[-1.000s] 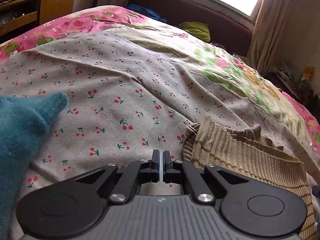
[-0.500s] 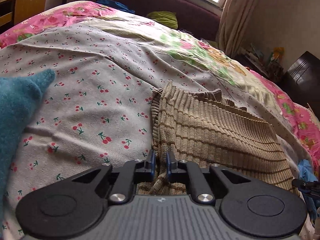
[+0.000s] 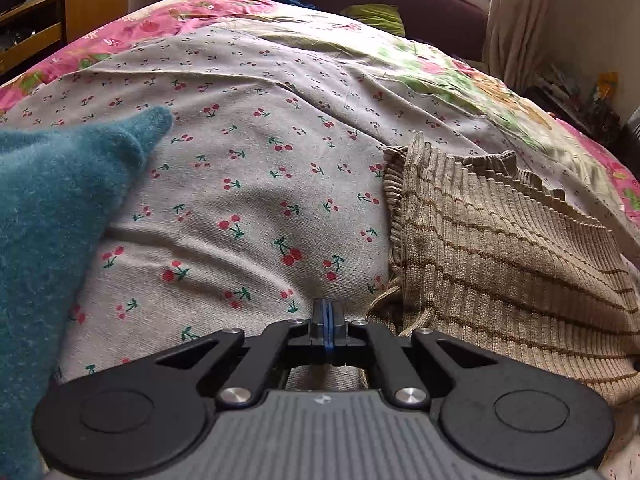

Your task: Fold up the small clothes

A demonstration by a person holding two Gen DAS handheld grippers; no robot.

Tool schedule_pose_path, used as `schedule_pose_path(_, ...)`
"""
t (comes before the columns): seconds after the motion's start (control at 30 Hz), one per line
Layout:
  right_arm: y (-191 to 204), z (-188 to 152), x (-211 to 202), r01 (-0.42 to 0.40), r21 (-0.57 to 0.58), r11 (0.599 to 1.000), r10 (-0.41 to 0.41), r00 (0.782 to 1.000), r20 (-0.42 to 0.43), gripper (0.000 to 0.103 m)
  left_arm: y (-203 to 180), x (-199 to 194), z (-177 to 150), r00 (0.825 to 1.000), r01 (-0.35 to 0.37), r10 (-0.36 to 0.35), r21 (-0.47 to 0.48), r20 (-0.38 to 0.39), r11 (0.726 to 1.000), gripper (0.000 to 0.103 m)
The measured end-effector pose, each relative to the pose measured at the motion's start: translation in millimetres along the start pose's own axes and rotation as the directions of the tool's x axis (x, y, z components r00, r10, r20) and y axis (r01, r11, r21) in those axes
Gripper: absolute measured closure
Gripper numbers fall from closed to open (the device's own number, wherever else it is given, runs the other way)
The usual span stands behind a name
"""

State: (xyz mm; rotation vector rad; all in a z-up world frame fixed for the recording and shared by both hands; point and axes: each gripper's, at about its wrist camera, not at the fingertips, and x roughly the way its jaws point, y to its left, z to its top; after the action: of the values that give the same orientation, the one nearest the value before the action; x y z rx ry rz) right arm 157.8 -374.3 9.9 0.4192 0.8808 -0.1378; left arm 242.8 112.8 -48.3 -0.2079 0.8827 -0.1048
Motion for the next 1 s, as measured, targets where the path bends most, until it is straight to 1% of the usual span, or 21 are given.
schedule_pose_path(0.03, 0, 0, -1, -0.001, 0.004, 1.000, 0.001, 1.000, 0.000, 0.093, 1, -3, 1, 1.000, 0.008, -0.008, -0.015, 0.004, 1.000, 0.086)
schedule_pose_path(0.07, -2, 1, -2, -0.010, 0.010, 1.000, 0.010, 1.000, -0.004, 0.090, 4, -7, 1, 1.000, 0.021, -0.021, -0.034, 0.011, 0.999, 0.086)
schedule_pose_path(0.13, -2, 2, -8, -0.025, 0.007, 1.000, 0.025, 1.000, 0.000, 0.085, 5, -19, 3, 0.998, 0.049, -0.047, -0.051, 0.046, 0.998, 0.086)
schedule_pose_path(0.23, 2, 2, -16, -0.035, -0.013, 0.999, 0.035, 0.999, 0.021, 0.084, -9, -34, 8, 0.989, 0.107, -0.105, -0.012, 0.107, 0.994, 0.086)
schedule_pose_path(0.3, 5, 2, -20, -0.035, -0.014, 0.999, 0.036, 0.999, 0.038, 0.083, -20, -33, 12, 0.984, 0.145, -0.145, 0.002, 0.107, 0.989, 0.086)
schedule_pose_path(0.33, 7, 2, -21, -0.036, -0.022, 0.999, 0.037, 0.998, 0.047, 0.082, -25, -30, 12, 0.983, 0.150, -0.151, 0.014, 0.102, 0.989, 0.085)
schedule_pose_path(0.37, 8, 2, -20, -0.033, -0.032, 0.999, 0.035, 0.998, 0.052, 0.080, -32, -24, 11, 0.986, 0.136, -0.139, 0.039, 0.092, 0.990, 0.084)
schedule_pose_path(0.4, 9, 2, -18, -0.023, -0.046, 0.999, 0.025, 0.998, 0.051, 0.079, -35, -18, 10, 0.991, 0.107, -0.112, 0.059, 0.078, 0.992, 0.084)
schedule_pose_path(0.43, 9, 2, -15, -0.016, -0.057, 0.998, 0.018, 0.999, 0.046, 0.076, -38, -8, 8, 0.996, 0.065, -0.069, 0.075, 0.054, 0.995, 0.084)
schedule_pose_path(0.47, 8, 2, -11, -0.005, -0.065, 0.998, 0.008, 0.999, 0.043, 0.076, -36, 3, 4, 0.999, 0.025, -0.027, 0.084, 0.026, 0.996, 0.084)
schedule_pose_path(0.5, 6, 1, -8, 0.012, -0.064, 0.998, -0.008, 0.999, 0.048, 0.076, -32, 11, 2, 1.000, -0.010, 0.009, 0.081, 0.005, 0.997, 0.079)
schedule_pose_path(0.53, 3, 1, -5, 0.018, -0.060, 0.998, -0.015, 0.999, 0.048, 0.075, -25, 16, -1, 1.000, 0.004, -0.004, 0.066, 0.001, 0.998, 0.077)
schedule_pose_path(0.6, -3, 2, 1, 0.002, -0.033, 0.999, -0.001, 0.999, 0.032, 0.075, -17, 14, -3, 0.999, 0.030, -0.030, 0.032, 0.011, 0.999, 0.077)
schedule_pose_path(0.67, -6, 2, 0, -0.007, -0.015, 1.000, 0.008, 1.000, 0.027, 0.076, -20, 9, -3, 1.000, 0.008, -0.009, 0.047, 0.014, 0.999, 0.077)
schedule_pose_path(0.73, -3, 1, -5, -0.005, -0.031, 1.000, 0.006, 0.999, 0.033, 0.075, -25, 5, -2, 1.000, -0.008, 0.007, 0.067, 0.015, 0.998, 0.077)
schedule_pose_path(0.8, -1, 0, -8, -0.001, -0.045, 0.999, 0.003, 0.999, 0.032, 0.075, -24, 0, 0, 1.000, 0.015, -0.016, 0.048, 0.018, 0.999, 0.077)
schedule_pose_path(0.87, -1, 1, -13, -0.007, -0.031, 1.000, 0.008, 0.999, 0.036, 0.075, -21, -5, 3, 0.999, 0.041, -0.042, 0.012, 0.031, 0.999, 0.077)
schedule_pose_path(0.93, -2, 0, -22, -0.022, -0.021, 1.000, 0.023, 0.998, 0.058, 0.075, -18, -12, 2, 0.996, 0.075, -0.074, -0.008, 0.045, 0.997, 0.077)
schedule_pose_path(0.97, -1, -1, -25, -0.025, -0.027, 0.999, 0.027, 0.997, 0.067, 0.075, -19, -14, 0, 0.996, 0.075, -0.075, 0.002, 0.051, 0.997, 0.077)
schedule_pose_path(1.0, -1, -2, -25, -0.023, -0.040, 0.999, 0.026, 0.997, 0.067, 0.075, -21, -13, -3, 0.997, 0.060, -0.061, 0.022, 0.047, 0.998, 0.077)
